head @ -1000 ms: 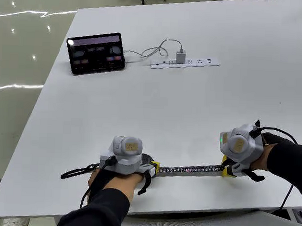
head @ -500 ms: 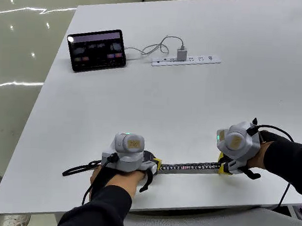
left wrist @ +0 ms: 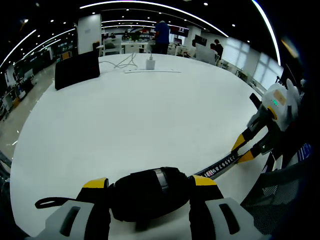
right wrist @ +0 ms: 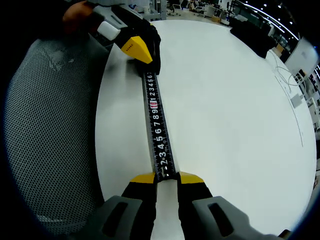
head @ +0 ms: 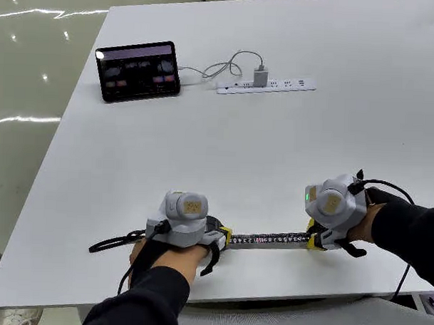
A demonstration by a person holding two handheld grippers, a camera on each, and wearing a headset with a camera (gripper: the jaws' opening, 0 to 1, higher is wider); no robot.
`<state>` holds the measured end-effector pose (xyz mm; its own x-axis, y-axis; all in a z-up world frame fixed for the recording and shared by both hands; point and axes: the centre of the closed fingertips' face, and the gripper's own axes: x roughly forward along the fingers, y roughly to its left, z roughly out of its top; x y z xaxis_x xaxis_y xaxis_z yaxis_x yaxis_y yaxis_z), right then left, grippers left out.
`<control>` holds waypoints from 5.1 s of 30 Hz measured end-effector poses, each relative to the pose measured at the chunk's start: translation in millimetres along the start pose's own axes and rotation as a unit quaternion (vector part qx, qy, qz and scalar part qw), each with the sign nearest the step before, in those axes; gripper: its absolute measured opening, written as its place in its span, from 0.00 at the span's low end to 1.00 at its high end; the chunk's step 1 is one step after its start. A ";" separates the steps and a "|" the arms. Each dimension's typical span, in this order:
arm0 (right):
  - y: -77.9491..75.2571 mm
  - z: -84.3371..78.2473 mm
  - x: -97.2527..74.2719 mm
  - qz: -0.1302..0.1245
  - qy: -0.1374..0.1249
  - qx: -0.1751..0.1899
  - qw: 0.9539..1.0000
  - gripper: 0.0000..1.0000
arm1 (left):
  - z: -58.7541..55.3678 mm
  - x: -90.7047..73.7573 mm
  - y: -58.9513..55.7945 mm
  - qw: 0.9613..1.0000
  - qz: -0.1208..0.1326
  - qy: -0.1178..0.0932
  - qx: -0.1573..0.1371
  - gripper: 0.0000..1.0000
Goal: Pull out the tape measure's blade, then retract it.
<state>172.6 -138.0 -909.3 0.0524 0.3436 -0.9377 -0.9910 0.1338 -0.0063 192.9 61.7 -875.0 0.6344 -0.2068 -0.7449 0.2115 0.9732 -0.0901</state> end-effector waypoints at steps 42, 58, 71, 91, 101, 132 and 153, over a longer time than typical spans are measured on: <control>2.1 26.9 9.8 0.007 -0.024 -0.018 1.000 0.11 | -0.4 -0.1 -1.5 1.000 0.000 -0.005 0.004 0.60; 2.3 35.9 13.3 0.007 -0.030 -0.018 0.999 0.11 | 0.1 0.4 -1.0 1.000 -0.001 -0.006 0.004 0.60; 3.0 41.3 15.0 0.010 -0.029 -0.022 0.999 0.11 | 0.7 0.9 -0.3 1.000 -0.002 -0.006 0.005 0.60; 4.6 50.1 18.8 0.013 -0.042 -0.022 0.999 0.11 | 0.7 0.6 -0.5 1.000 -0.002 -0.006 0.005 0.60; 6.2 55.0 20.4 0.014 -0.041 -0.024 0.999 0.11 | 0.7 0.2 -0.6 1.000 -0.002 -0.006 0.005 0.60; 12.0 71.7 27.5 0.013 -0.064 -0.028 0.998 0.11 | 1.1 1.0 -0.6 1.000 -0.004 -0.007 0.002 0.60; 12.5 85.8 31.4 0.018 -0.082 -0.027 0.996 0.11 | 1.3 1.3 -0.4 1.000 -0.004 -0.006 -0.001 0.60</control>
<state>172.5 -45.8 -909.0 0.0309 0.4953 -0.8682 -0.9976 0.0692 0.0039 194.6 61.0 -875.1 0.6418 -0.2157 -0.7359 0.2158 0.9717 -0.0966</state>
